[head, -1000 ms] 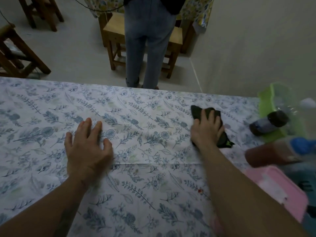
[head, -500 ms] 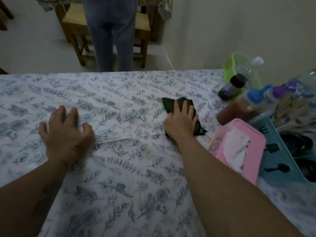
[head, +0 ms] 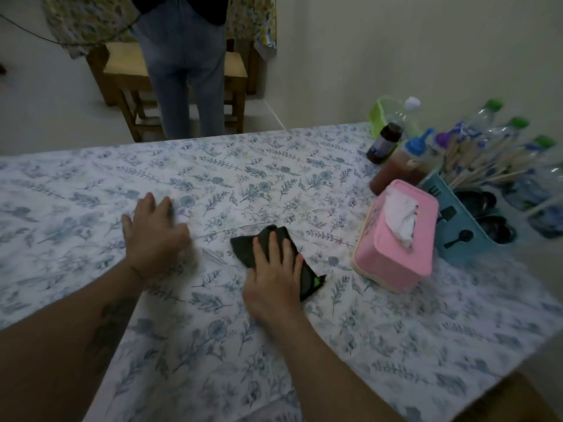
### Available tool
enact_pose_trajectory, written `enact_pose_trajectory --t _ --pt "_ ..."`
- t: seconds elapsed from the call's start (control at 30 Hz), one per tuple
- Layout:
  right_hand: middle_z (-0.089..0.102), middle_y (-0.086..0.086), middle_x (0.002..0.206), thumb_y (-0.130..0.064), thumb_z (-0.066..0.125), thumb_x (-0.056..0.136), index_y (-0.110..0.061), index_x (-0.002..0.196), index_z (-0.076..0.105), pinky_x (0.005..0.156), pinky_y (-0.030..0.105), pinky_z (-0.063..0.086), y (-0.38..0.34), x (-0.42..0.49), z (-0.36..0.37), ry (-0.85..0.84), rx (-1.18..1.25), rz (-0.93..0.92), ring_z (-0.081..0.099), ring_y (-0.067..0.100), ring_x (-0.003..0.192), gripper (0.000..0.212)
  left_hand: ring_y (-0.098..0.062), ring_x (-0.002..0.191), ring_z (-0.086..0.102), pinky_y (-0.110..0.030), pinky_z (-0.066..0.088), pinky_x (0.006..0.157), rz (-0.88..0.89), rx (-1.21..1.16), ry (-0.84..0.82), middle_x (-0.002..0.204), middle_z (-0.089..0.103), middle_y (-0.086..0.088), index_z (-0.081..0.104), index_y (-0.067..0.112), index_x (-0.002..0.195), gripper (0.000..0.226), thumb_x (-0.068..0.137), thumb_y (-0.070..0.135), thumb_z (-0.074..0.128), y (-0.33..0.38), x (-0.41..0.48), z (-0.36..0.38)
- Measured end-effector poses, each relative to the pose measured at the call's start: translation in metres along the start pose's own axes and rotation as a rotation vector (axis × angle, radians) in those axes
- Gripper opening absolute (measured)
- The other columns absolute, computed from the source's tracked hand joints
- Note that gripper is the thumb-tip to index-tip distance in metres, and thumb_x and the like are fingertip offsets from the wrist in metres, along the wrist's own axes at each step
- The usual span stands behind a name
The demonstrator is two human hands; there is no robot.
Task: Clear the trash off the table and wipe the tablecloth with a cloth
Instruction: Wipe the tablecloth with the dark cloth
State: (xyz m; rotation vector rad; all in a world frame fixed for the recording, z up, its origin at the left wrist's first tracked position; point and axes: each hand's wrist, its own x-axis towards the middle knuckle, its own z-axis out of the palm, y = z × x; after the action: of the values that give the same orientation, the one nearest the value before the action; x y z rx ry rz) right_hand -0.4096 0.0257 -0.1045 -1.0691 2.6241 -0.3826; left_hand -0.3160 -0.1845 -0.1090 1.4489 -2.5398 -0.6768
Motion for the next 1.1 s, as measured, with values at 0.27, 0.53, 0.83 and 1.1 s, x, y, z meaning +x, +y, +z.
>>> enact_pose_trajectory --t 0.27,0.53,0.83,1.1 --pt "0.003 0.004 0.167 -0.047 0.03 0.098 -0.03 0.158 0.011 0.121 0.05 0.001 0.038 -0.018 -0.008 0.056 -0.129 0.113 0.004 0.027 0.151 0.065 -0.024 0.153 0.014 -0.054 -0.002 0.121 0.106 0.075 0.044 0.165 0.022 -0.009 0.034 0.015 0.153 0.07 0.09 0.044 0.031 -0.027 -0.096 -0.007" --pt "-0.002 0.006 0.167 -0.046 0.025 0.098 -0.024 0.159 0.005 0.121 0.05 -0.006 0.05 -0.041 -0.004 0.079 -0.138 0.253 -0.004 0.029 0.152 0.068 -0.019 0.154 0.005 -0.051 -0.007 0.122 0.146 0.124 0.036 0.168 0.01 -0.004 0.019 0.022 0.159 0.074 0.091 0.049 0.025 -0.046 -0.112 0.007" --pt "-0.004 0.018 0.165 -0.047 0.028 0.098 -0.012 0.158 0.003 0.121 0.051 -0.005 0.072 0.059 -0.018 0.181 -0.091 0.455 -0.006 0.032 0.151 0.073 -0.019 0.153 0.013 -0.05 -0.001 0.123 0.145 0.148 0.083 0.166 0.021 -0.005 0.03 0.022 0.156 0.075 0.087 0.051 0.028 -0.047 -0.11 0.011" --pt "-0.006 0.012 0.166 -0.047 0.023 0.098 -0.016 0.158 0.003 0.121 0.051 -0.007 0.025 0.002 -0.001 0.128 -0.12 0.175 -0.007 0.029 0.152 0.07 -0.022 0.152 0.019 -0.055 0.005 0.122 0.14 0.156 0.087 0.163 0.027 -0.008 0.035 0.019 0.154 0.076 0.086 0.051 0.029 -0.045 -0.111 0.01"
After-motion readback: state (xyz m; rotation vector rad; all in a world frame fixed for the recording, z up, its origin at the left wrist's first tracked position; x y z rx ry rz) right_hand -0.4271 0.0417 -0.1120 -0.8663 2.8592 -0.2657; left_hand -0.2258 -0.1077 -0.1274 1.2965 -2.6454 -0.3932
